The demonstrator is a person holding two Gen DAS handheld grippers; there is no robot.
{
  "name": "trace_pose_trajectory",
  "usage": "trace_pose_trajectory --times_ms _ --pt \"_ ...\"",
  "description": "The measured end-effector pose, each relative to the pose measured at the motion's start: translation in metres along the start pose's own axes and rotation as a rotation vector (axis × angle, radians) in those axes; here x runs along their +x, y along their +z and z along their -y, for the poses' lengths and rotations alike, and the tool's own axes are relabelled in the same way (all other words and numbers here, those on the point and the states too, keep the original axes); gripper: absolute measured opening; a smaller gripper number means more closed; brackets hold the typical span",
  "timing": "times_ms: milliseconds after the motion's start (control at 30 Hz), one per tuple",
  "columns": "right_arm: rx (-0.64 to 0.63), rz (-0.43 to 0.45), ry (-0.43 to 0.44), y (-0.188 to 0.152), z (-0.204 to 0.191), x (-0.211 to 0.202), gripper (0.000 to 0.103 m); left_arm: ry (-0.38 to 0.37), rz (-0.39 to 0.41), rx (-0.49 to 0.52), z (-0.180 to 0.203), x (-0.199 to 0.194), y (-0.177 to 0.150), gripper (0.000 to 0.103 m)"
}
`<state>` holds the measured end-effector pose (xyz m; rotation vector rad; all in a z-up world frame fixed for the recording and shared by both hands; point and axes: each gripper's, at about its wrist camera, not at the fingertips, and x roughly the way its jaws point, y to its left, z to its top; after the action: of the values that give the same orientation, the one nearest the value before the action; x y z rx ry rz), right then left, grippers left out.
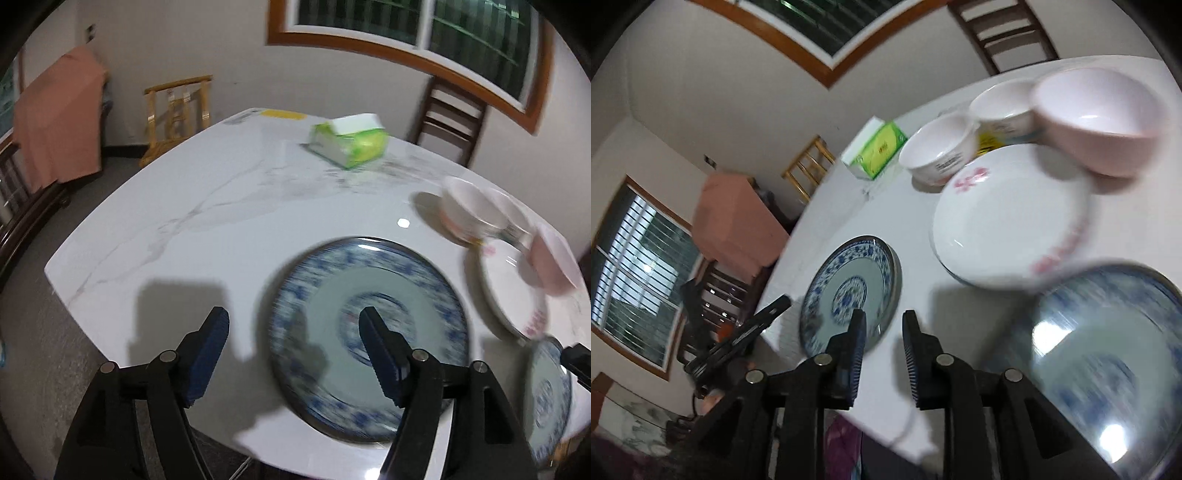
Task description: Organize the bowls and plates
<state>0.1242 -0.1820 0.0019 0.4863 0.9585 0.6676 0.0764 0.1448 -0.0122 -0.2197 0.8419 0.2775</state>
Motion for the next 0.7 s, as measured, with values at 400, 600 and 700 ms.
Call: trace_pose_trajectory --times_ms 400,600,700 --pt "0.132 0.183 -0.285 -0.064 0.097 -0.148 0.036 -0.335 -0.168 0.283 0.142 -0.020 -0.042 0.080" --pt "0.253 0.176 -0.154 -0.063 0.139 -0.122 0.036 -0.382 -0.284 0.328 0.179 0.008 -0.053 0.080" --pt "0.323 0.179 -0.073 -0.075 0.154 -0.115 0.036 -0.415 -0.350 0.306 0.183 0.020 -0.055 0.080"
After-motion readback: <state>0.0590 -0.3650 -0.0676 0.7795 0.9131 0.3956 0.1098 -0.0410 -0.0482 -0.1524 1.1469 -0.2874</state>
